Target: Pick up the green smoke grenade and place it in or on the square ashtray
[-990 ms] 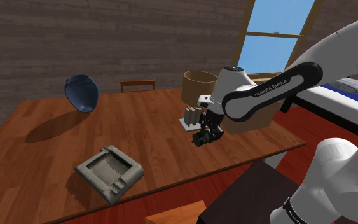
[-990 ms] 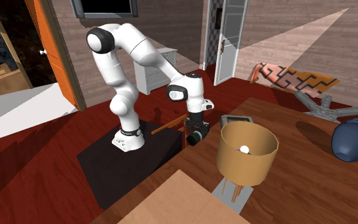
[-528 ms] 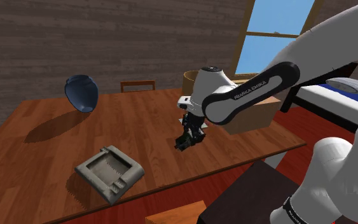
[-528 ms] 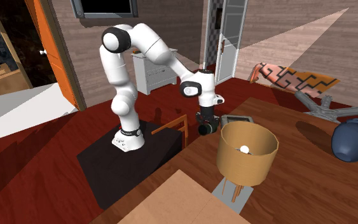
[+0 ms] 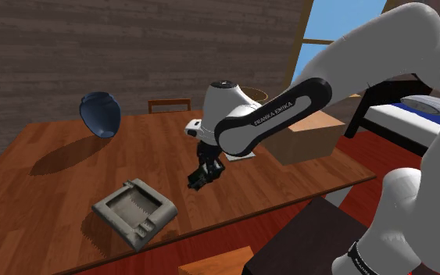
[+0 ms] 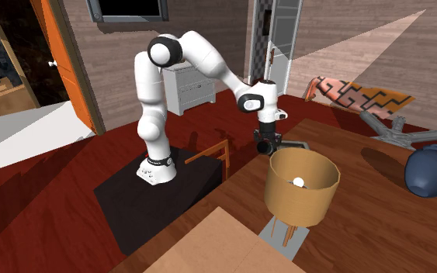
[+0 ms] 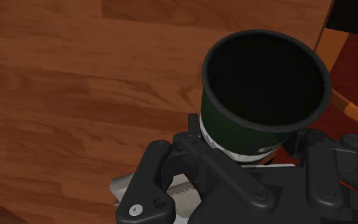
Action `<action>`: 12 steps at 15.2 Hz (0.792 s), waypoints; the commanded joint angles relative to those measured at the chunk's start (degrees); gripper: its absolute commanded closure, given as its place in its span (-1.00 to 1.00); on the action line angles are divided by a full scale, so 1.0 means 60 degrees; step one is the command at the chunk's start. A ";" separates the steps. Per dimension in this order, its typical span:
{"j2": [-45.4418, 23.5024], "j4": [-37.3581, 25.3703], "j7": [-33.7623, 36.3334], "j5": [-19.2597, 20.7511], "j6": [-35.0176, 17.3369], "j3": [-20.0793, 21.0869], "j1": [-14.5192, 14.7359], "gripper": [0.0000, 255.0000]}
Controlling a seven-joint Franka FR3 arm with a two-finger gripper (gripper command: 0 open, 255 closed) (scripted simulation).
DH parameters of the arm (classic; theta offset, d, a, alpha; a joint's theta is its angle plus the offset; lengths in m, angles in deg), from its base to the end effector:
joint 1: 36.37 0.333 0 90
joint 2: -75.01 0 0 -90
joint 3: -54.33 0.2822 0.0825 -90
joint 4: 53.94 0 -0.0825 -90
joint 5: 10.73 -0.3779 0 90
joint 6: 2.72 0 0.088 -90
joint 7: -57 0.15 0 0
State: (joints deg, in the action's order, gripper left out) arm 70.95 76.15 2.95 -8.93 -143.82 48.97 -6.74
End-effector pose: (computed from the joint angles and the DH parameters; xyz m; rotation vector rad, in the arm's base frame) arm 0.4895 0.2195 0.2666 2.3639 1.9726 0.1700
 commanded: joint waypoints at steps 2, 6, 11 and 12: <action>-0.0817 -0.1136 0.0407 -0.0013 0.0328 0.0185 0.0218 1.00; -0.1897 -0.2691 0.0941 0.0025 0.0821 0.0384 0.0527 1.00; -0.3371 -0.4946 0.1510 0.0079 0.1624 0.0550 0.0904 1.00; -0.3690 -0.5451 0.1611 0.0089 0.1815 0.0576 0.0978 1.00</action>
State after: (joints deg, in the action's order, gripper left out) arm 50.61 46.61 12.06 -8.42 -134.27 52.28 -1.26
